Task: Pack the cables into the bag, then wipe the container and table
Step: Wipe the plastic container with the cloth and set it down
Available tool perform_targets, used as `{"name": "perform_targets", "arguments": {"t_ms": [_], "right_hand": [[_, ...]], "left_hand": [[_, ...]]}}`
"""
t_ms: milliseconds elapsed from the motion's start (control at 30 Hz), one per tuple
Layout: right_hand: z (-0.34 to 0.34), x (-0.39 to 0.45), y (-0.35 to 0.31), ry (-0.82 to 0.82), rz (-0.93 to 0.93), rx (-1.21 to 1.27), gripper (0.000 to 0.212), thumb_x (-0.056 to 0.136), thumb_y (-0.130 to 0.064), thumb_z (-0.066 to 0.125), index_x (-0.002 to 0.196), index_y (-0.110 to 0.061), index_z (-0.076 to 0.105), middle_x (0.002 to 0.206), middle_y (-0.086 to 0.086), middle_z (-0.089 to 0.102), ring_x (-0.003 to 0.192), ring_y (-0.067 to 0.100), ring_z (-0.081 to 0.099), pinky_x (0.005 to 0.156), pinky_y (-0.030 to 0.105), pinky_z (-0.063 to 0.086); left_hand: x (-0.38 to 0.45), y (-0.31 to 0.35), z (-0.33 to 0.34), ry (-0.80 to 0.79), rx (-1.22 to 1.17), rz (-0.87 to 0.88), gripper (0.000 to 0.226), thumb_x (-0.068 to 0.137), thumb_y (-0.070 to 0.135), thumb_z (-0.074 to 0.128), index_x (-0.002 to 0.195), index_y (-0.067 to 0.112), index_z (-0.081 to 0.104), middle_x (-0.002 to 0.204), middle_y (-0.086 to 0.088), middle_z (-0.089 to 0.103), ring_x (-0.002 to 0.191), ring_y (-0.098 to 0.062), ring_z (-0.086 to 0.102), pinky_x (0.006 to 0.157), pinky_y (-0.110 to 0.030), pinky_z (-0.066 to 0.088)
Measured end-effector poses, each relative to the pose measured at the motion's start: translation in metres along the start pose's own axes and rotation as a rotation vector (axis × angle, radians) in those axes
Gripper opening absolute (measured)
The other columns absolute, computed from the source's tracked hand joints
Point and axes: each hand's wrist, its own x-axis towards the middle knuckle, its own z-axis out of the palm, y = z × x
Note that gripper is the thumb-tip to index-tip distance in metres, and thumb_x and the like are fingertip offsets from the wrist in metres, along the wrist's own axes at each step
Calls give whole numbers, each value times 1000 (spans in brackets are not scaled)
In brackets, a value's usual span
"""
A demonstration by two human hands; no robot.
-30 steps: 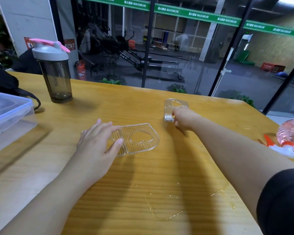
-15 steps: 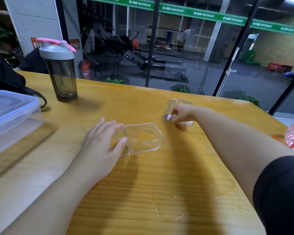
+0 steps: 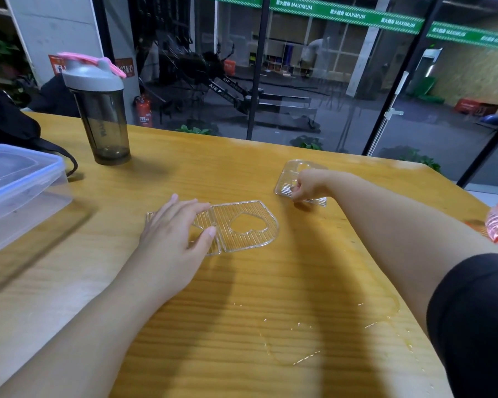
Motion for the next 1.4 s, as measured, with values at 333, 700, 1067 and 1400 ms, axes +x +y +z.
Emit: {"name": "perform_targets", "arguments": {"t_ms": [333, 700, 1067, 1400], "right_hand": [[0, -16, -16, 211, -111, 6, 11, 85, -19, 59, 93, -11, 61, 86, 4, 60, 76, 20, 54, 67, 32, 49], [-18, -55, -15, 672, -372, 59, 32, 101, -31, 39, 95, -9, 60, 86, 1, 57, 87, 20, 46, 74, 35, 41], [-22, -97, -70, 664, -395, 1225, 32, 101, -26, 41, 75, -15, 55, 66, 4, 62, 65, 16, 66, 65, 29, 55], [-8, -115, -100, 278, -123, 1645, 49, 99, -47, 34, 74, -9, 50, 57, 3, 56, 55, 20, 68, 43, 21, 50]], "left_hand": [[2, -2, 0, 1, 22, 11, 41, 92, 30, 50, 132, 29, 45, 143, 10, 39, 142, -9, 11, 116, -34, 14], [1, -2, -1, 9, 22, 12, 40, 92, 30, 51, 131, 29, 46, 144, 9, 38, 143, -10, 11, 115, -32, 14], [-6, -8, -18, 87, -68, -82, 46, 92, 26, 53, 136, 20, 42, 144, 2, 37, 136, -12, 26, 105, -21, 19], [2, -28, -34, 264, -531, -263, 59, 89, 39, 56, 141, 25, 30, 130, 6, 51, 120, -8, 49, 87, -26, 39]]}}
